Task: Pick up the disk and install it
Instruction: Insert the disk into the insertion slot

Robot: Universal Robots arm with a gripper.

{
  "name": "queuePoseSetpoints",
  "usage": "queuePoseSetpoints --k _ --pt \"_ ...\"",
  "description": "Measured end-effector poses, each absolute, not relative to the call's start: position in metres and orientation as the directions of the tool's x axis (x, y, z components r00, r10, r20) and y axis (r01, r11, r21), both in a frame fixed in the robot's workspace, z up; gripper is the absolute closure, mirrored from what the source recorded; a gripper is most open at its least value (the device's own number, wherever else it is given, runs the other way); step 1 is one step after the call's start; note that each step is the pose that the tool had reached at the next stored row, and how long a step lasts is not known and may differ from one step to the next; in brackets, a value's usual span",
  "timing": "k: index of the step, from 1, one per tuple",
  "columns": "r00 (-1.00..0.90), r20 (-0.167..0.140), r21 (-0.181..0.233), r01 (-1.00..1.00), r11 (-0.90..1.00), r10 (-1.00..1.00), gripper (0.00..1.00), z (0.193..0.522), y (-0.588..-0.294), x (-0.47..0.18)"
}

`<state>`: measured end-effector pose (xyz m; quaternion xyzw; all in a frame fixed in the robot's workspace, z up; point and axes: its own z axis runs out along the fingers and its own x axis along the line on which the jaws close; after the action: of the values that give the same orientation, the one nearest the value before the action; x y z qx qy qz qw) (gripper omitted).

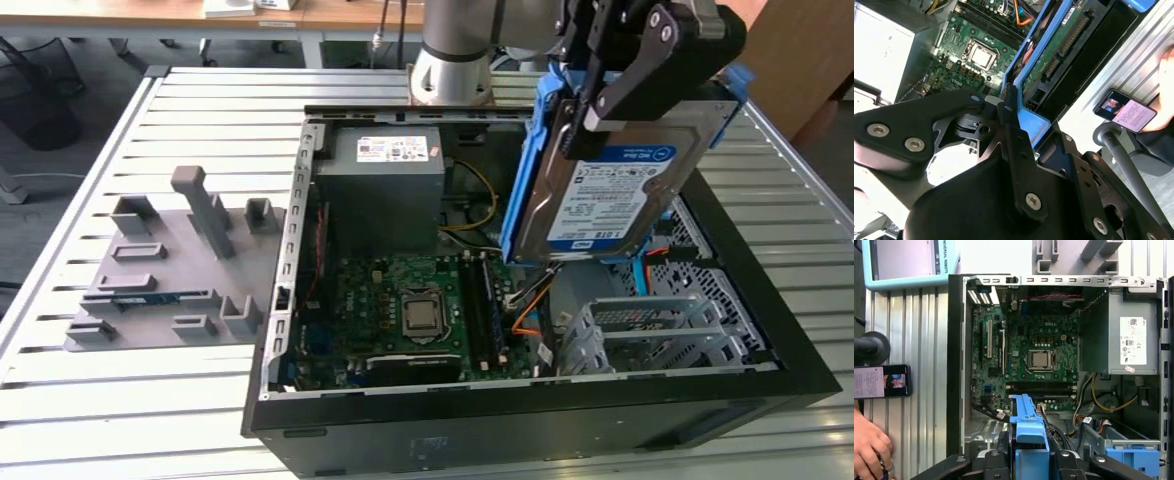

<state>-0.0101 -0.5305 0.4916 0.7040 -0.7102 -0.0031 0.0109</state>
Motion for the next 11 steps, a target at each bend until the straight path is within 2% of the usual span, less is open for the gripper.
queuePoseSetpoints --k 11 --pt "-0.009 0.011 0.023 -1.0 0.009 -1.0 0.64 0.486 -0.543 0.005"
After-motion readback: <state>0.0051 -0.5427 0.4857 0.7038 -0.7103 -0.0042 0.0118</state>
